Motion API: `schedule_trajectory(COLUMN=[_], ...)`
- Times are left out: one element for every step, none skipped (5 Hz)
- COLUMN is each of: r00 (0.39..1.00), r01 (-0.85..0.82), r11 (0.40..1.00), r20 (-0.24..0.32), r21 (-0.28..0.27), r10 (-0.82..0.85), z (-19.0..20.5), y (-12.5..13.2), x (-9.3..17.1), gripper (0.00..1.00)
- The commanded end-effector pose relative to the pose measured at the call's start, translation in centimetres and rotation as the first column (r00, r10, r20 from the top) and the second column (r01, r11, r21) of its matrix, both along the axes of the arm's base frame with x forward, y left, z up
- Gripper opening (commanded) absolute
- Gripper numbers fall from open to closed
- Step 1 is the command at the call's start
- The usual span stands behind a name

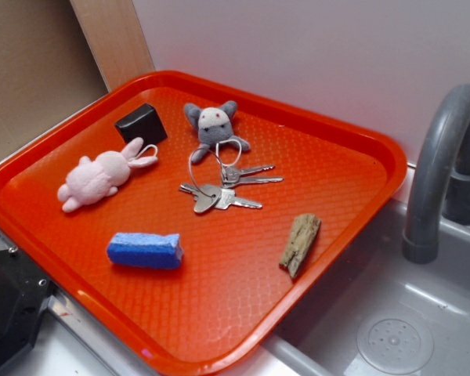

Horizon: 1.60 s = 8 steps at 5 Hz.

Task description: Grab the gray animal.

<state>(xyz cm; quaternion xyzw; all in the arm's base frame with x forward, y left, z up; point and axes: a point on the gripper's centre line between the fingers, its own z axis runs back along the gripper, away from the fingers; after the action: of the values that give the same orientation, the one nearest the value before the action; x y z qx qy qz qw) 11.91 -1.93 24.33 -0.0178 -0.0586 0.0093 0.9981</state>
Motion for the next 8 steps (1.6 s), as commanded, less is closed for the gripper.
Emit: schedule_trajectory(r00=[1.0, 0.997, 0.979, 0.956, 0.933, 0.937, 0.925, 0.908], r01=[0.0, -0.077, -0.197, -0.281, -0.346, -0.349, -0.378, -0.417], r11=[1.0, 0.997, 0.98, 0.959, 0.938, 0.932, 0.915, 0.887], r20=[0.0, 0.029, 0.041, 0.085, 0.118, 0.055, 0.017, 0.045], r21=[0.0, 0.003, -0.031, -0.027, 0.039, 0.095, 0.138, 0.199], r10=[0.0, 0.077, 0.198, 0.282, 0.339, 0.346, 0.38, 0.417], z=[0.0, 0.2, -0.5, -1.8, -4.3, -7.6, -11.4, -14.2], y=[0.0, -0.9, -1.4, -1.2, -0.3, 0.3, 1.0, 1.9], x=[0.0, 3.1, 7.6, 10.9, 13.7, 15.6, 16.3, 16.7], gripper=[1.0, 1.0, 1.0, 1.0, 1.0, 1.0, 1.0, 1.0])
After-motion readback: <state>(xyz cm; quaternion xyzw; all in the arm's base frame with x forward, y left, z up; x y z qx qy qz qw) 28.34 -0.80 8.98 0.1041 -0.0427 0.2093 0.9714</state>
